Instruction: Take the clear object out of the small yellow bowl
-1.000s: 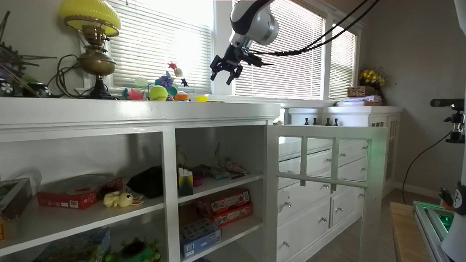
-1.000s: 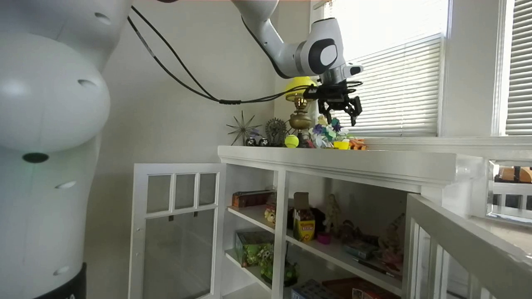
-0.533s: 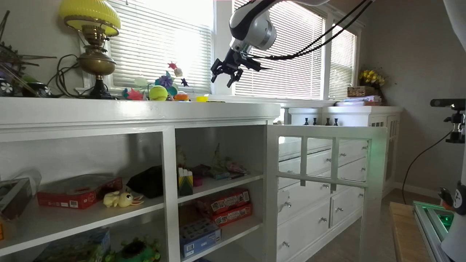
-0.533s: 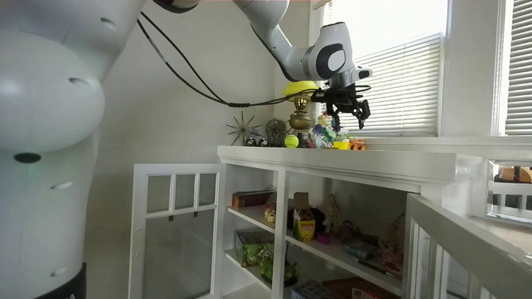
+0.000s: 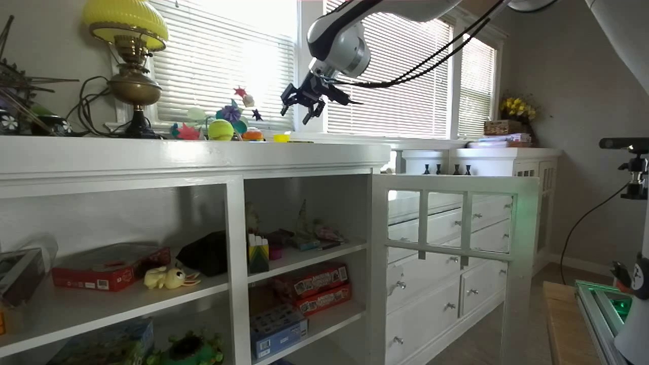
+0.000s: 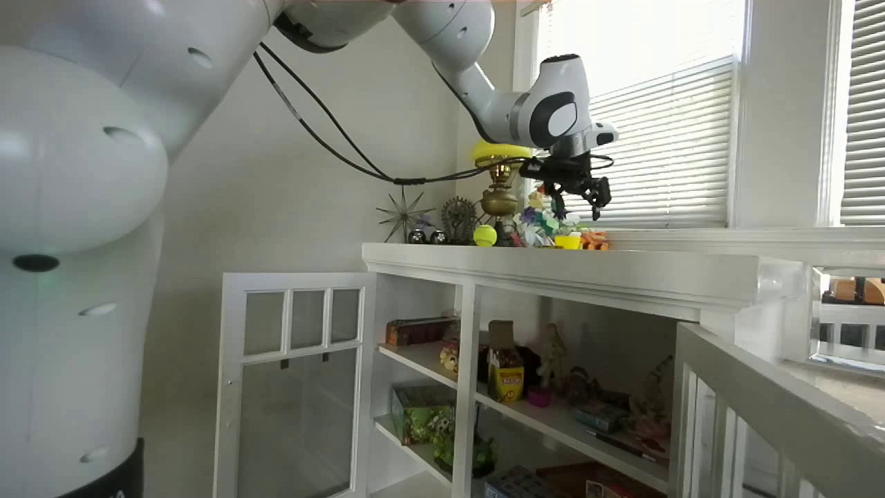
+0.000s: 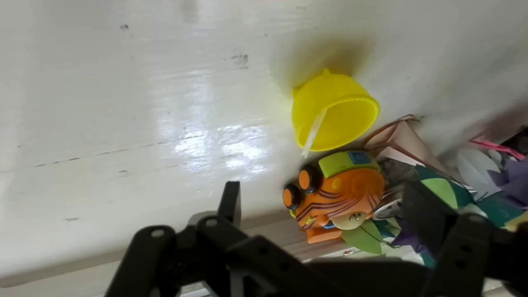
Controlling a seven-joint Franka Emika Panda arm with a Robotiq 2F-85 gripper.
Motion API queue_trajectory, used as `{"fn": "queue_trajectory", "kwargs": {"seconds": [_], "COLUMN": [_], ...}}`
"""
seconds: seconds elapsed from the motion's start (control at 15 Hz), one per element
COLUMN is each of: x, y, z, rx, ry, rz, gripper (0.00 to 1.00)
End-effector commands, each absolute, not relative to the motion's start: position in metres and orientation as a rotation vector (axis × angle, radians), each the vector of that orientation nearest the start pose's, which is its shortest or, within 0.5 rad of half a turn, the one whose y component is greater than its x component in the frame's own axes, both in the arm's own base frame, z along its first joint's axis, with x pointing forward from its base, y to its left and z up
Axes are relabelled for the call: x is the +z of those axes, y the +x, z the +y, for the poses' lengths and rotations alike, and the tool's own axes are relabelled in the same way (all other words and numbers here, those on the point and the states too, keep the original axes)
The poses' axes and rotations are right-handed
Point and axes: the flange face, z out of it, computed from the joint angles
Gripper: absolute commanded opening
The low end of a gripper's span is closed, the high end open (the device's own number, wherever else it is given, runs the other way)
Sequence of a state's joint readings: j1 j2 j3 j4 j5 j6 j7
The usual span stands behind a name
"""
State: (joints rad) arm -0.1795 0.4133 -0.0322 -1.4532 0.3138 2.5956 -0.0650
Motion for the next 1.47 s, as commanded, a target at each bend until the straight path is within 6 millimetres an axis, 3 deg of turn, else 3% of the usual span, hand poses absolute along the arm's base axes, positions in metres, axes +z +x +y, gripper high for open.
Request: {"fn": "queue_trajectory", "kwargs": {"seconds": [0.0, 0.13, 0.47, 0.73, 1.2, 1.27, 1.33, 1.4], "x": [0.529, 0.522, 0.515, 0.514, 0.508, 0.508, 0.508, 0.509], "y": [0.734, 0.739, 0.749, 0.754, 0.761, 0.761, 0.762, 0.762], "z": [-0.159, -0.161, -0.162, -0.159, -0.152, -0.152, -0.152, -0.151], "rx": [-1.101, -1.095, -1.080, -1.070, -1.040, -1.038, -1.040, -1.038], "ry": [-2.701, -2.702, -2.696, -2.689, -2.687, -2.686, -2.686, -2.686], "rz": [0.519, 0.527, 0.539, 0.531, 0.517, 0.517, 0.517, 0.517], "gripper": [0.94, 0.66, 0.30, 0.18, 0.44, 0.34, 0.13, 0.09]}}
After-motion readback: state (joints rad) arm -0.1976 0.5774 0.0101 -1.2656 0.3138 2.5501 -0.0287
